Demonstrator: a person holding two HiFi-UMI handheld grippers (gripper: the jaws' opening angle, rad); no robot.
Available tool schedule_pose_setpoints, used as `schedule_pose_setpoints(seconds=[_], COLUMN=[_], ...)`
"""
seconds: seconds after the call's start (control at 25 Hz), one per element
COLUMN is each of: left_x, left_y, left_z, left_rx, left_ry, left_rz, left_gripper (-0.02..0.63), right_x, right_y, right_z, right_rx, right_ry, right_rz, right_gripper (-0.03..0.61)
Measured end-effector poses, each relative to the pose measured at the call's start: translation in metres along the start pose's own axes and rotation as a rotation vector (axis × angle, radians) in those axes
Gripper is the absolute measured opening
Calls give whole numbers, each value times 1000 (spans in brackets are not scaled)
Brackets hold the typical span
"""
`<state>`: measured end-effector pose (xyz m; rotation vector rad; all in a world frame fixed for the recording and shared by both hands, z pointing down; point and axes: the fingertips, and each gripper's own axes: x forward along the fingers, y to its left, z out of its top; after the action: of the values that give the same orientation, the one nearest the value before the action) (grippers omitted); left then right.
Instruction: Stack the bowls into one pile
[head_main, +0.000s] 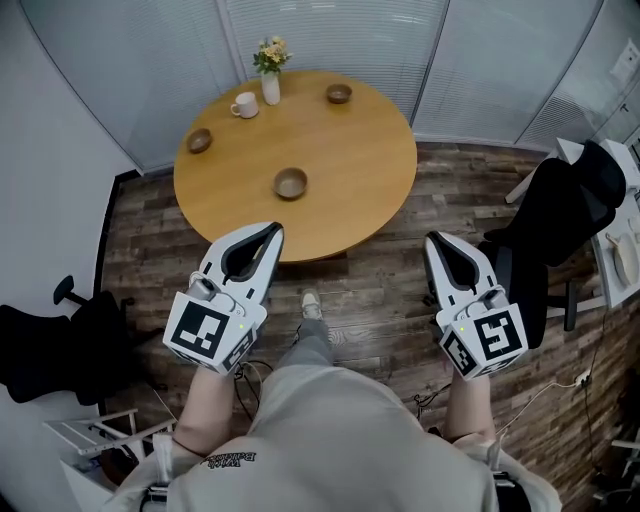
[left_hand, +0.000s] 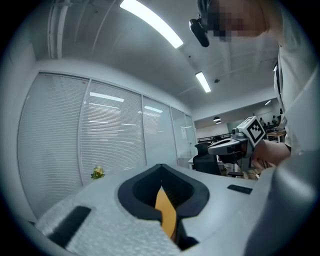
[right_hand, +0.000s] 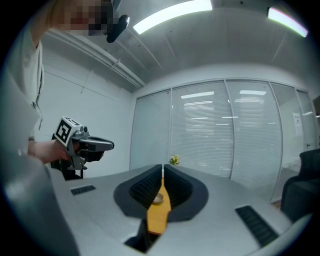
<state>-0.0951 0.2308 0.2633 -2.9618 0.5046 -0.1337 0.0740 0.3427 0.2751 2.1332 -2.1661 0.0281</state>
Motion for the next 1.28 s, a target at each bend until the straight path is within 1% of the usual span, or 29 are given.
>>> schedule_pose_setpoints(seconds=[0.28,0.48,0.68,0.96,1.08,1.24,1.28], left_x=[35,63,88,118,129,145,149], left_y=[37,74,109,161,184,208,214], left_z=[-7,-16,-20,-24,-24,-22,-21], left_rx=[-8,-15,-21,-27,-30,-75,-75], left_ry=[-1,9,19,28,18,-6,-11], left_rz=[-5,-4,-9,-21,-23,-46,-49], left_gripper=[20,21,20,20,21,20,20], right_x=[44,92,136,196,220,247,253], right_y=[-24,-34,-43,-54,-57,-59,-60], right_z=[-1,-2,1,9,16,26,28], right_rx=[-2,-14,-5,-6,-15,-32,-35], right_ry=[20,39,52,65,65,65,63], right_rz=[-12,-2,8,-3,-6,-5,-4], right_gripper=[35,35,35,35,35,35,35])
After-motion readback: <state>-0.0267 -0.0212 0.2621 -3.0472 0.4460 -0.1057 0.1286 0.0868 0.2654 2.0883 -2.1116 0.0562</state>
